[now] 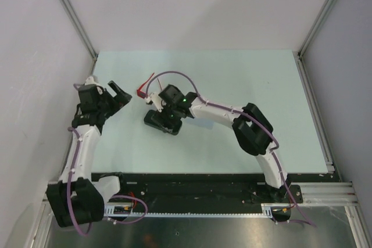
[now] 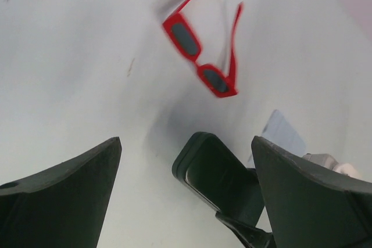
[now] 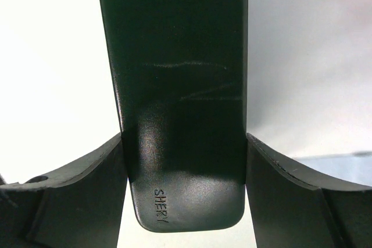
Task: Organize the sunglasses
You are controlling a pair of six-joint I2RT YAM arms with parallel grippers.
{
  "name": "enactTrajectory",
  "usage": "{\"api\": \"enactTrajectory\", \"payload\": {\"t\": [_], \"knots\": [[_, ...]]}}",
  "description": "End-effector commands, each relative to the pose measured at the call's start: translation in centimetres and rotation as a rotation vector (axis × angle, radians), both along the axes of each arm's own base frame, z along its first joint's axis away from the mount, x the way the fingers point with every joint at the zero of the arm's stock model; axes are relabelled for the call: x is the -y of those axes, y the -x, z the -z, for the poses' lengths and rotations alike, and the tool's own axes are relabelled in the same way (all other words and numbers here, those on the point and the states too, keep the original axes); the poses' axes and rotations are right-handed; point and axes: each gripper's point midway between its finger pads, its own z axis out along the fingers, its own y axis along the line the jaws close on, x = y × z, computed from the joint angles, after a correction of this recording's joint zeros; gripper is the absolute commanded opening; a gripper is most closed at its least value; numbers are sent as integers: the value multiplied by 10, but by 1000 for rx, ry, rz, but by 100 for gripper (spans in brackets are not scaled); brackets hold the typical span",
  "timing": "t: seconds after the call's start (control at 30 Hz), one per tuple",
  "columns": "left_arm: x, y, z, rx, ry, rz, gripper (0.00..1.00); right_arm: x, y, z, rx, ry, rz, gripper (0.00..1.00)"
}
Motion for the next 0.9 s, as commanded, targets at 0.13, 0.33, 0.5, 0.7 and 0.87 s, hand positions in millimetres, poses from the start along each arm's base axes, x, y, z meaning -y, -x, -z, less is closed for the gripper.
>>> {"api": "enactTrajectory", "payload": {"t": [0.13,0.33,0.5,0.7,0.87], "knots": [[36,7,-150,428,47,191,100,12,-37,-184,33,-353,185,20],[91,37,-220,677,154,491,100,37,-44,-277,-18,-613,211,19],[149,68,-247,881,192,730,100,54,-31,-338,-45,-761,181,20],[193,88,-263,982,244,938,100,78,2,-401,-103,-918,72,23],[199,101,-294,1065,268,995,100,98,41,-444,-158,-1045,-105,29]]}}
